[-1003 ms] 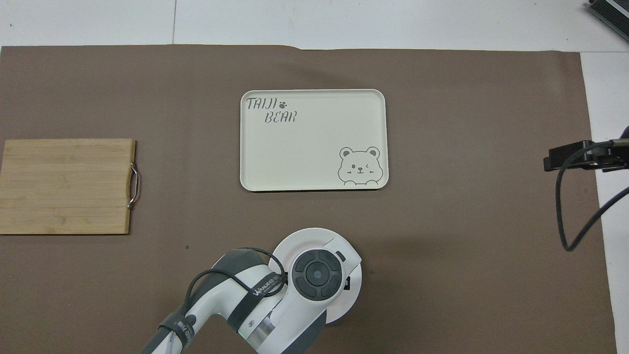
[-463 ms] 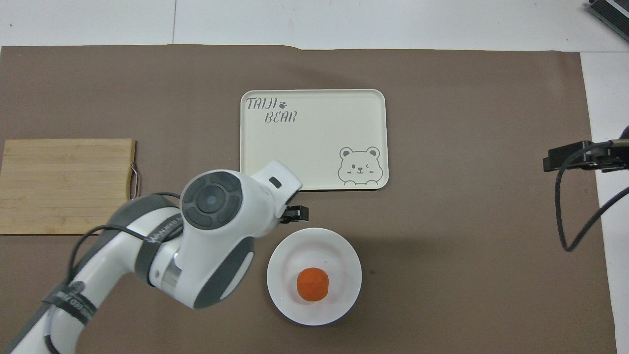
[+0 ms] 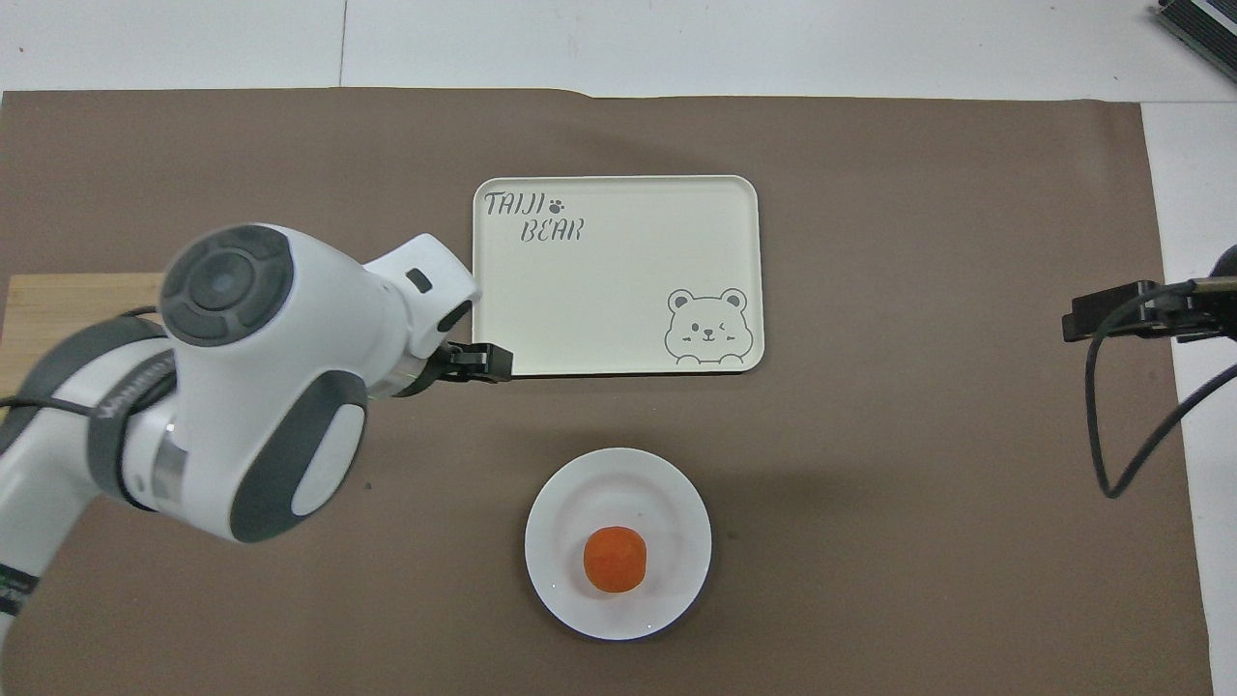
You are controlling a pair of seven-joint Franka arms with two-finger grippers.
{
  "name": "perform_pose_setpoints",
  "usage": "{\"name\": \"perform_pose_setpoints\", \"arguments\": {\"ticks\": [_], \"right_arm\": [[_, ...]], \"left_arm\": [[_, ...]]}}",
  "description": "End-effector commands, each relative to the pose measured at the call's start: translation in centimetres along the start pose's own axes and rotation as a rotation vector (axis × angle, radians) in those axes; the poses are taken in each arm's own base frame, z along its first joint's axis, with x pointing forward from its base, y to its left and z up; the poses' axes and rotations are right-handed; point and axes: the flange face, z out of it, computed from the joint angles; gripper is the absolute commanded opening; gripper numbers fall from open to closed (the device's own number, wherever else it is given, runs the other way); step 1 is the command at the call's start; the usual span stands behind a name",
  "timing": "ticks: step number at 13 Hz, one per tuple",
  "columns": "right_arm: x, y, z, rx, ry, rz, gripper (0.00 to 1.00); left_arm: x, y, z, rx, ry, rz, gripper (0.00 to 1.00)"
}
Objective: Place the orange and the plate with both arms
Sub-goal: 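Release the orange onto the plate and withdraw the left gripper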
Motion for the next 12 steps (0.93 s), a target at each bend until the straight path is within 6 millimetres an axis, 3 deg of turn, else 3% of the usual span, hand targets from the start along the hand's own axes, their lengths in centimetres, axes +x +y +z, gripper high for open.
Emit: {"name": "perform_pose_setpoints", "arguments": {"ticks": [1,4,6,8,12], "right_arm": [[-0.9,-2.3,2.4,0.027,-0.002,-0.011,1.0],[-0.8,-4.4,5.4,0.043,-0.012,-0.039,1.0],[-0.6,-6.0,7.7,0.091,-0.002,-0.047,1.0],[-0.7,-8.3,10.5,0.165,-0.006,-0.049,1.0],[-3.1,-12.3,18.2,0.316,-0.11,-0.089,1.0]], "left_arm": [[-0.7,-5.0,-3.7,0.019,-0.013,0.072,1.0],[-3.1,-7.5,-7.5,0.026,0.025,0.02,1.0],[-3.5,-9.8,-8.0,0.028,0.039,-0.02,1.0],[-4.7,-13.5,-8.2,0.025,0.029,-0.092,1.0],[-5.6,-14.9,-8.2,0.035,-0.009,-0.124,1.0]]}}
